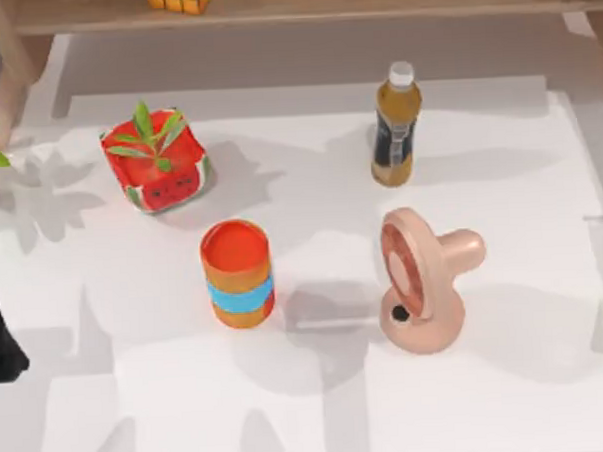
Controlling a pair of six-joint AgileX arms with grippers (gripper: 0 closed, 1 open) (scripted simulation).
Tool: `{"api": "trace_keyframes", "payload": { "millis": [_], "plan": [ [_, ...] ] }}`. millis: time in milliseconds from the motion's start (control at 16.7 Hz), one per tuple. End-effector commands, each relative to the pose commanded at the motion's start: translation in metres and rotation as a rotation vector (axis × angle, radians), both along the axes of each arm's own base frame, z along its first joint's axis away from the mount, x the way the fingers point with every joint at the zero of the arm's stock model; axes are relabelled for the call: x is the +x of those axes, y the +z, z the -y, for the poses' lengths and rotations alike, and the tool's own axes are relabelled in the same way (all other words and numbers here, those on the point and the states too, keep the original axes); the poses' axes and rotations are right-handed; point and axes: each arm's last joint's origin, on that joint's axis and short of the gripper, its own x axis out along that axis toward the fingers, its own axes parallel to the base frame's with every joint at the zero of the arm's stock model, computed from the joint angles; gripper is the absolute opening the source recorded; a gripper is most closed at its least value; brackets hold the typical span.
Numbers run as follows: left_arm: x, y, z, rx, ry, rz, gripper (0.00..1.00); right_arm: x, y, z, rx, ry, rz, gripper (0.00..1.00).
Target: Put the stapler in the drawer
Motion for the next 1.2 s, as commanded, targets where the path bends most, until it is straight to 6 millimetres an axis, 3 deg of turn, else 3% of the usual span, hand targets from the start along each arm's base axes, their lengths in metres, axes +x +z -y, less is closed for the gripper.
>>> {"api": "trace_keyframes", "payload": {
  "millis": [120,300,420,600,780,900,1020,1200],
  "plan": [
    [0.000,0.000,0.000,0.000,0.000,0.000,1.00,0.002,0.006,0.031,-0.033,-0.025,-0.004,0.00],
    [0.000,0.000,0.000,0.000,0.000,0.000,1.00,0.014,-0.014,0.079,-0.069,-0.014,-0.089,0.00],
    [0.000,0.000,0.000,0.000,0.000,0.000,1.00,0.026,-0.044,0.111,-0.077,0.032,-0.181,0.00],
    [0.000,0.000,0.000,0.000,0.000,0.000,1.00,0.047,-0.106,0.146,-0.063,0.153,-0.339,0.00],
    [0.000,0.000,0.000,0.000,0.000,0.000,1.00,0.066,-0.176,0.159,-0.036,0.293,-0.487,0.00],
    [0.000,0.000,0.000,0.000,0.000,0.000,1.00,0.074,-0.211,0.159,-0.028,0.362,-0.563,0.00],
    [0.000,0.000,0.000,0.000,0.000,0.000,1.00,0.077,-0.226,0.157,-0.028,0.396,-0.602,0.00],
    [0.000,0.000,0.000,0.000,0.000,0.000,1.00,0.078,-0.228,0.156,-0.028,0.400,-0.607,0.00]
  ]
}}
